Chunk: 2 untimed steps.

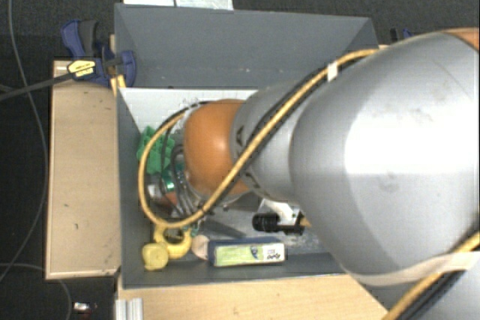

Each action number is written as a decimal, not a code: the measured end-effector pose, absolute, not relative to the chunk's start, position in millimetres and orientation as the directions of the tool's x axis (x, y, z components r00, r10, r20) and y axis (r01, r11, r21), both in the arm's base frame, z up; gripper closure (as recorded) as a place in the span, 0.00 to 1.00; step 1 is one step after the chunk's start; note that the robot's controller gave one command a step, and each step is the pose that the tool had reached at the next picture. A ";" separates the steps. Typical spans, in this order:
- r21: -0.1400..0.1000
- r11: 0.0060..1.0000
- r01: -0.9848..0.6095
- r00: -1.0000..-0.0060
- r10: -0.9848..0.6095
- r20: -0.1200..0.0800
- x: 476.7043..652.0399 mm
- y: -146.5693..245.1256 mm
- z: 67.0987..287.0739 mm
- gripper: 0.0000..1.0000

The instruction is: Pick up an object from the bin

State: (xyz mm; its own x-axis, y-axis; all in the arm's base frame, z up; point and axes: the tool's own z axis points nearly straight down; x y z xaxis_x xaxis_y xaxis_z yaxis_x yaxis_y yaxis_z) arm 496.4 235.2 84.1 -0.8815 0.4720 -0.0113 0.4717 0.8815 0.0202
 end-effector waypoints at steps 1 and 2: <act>0.018 0.881 0.472 -0.881 0.472 -0.009 495.3 234.3 90.8 1.00; 0.017 0.881 0.472 -0.881 0.472 -0.009 495.2 233.7 112.2 1.00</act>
Offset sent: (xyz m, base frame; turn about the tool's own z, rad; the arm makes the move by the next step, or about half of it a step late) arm -0.0008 -0.0010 0.0376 0.0005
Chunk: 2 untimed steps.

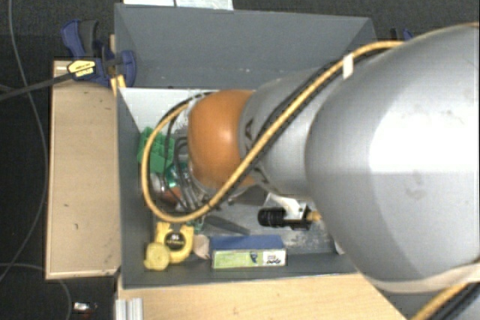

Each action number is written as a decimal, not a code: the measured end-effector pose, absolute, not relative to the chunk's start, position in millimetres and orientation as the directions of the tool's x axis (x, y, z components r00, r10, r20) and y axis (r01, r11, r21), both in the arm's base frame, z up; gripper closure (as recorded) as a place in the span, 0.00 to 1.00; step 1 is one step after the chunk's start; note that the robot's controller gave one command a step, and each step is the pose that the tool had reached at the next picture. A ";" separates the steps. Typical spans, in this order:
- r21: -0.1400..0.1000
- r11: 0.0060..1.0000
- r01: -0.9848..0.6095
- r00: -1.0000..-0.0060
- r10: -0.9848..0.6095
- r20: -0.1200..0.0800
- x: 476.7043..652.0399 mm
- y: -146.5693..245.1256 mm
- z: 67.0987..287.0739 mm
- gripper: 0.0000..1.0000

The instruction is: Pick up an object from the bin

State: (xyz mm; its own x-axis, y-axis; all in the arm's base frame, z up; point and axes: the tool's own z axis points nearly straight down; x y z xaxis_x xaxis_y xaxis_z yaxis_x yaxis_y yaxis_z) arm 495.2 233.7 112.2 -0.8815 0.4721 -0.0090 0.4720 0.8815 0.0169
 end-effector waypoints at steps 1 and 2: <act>0.013 0.883 0.469 -0.883 0.469 -0.006 494.3 233.0 141.5 1.00; 0.016 0.885 0.465 -0.885 0.465 -0.009 495.5 233.1 169.9 1.00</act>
Offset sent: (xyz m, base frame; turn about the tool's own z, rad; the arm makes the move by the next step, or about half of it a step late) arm -0.0012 -0.0010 0.0674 -0.0026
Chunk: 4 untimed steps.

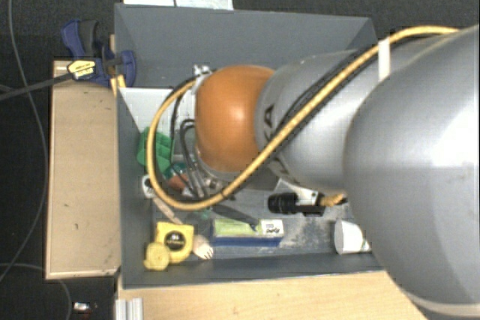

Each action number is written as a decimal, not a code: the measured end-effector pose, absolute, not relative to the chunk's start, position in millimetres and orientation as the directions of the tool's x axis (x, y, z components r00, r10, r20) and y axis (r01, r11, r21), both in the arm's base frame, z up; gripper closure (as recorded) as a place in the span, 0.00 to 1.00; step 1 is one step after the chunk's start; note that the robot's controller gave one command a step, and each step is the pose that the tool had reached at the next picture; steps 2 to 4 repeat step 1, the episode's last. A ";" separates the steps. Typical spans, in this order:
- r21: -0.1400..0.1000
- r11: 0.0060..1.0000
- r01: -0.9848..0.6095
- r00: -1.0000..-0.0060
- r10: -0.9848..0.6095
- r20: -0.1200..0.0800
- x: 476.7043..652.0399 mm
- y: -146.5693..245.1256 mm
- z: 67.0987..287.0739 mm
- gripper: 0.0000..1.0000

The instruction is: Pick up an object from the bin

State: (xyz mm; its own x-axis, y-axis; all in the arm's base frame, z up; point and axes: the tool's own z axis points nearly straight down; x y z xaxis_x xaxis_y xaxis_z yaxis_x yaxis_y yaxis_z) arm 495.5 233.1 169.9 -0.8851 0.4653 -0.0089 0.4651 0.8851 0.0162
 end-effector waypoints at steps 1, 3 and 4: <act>0.018 0.886 0.463 -0.886 0.463 -0.011 496.1 233.1 181.3 1.00; 0.018 0.886 0.463 -0.886 0.463 -0.011 496.1 233.1 181.3 1.00; 0.018 0.886 0.463 -0.886 0.463 -0.011 496.1 233.1 181.3 1.00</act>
Offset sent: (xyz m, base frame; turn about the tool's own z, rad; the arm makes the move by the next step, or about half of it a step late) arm 0.0004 0.0000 0.0589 -0.0018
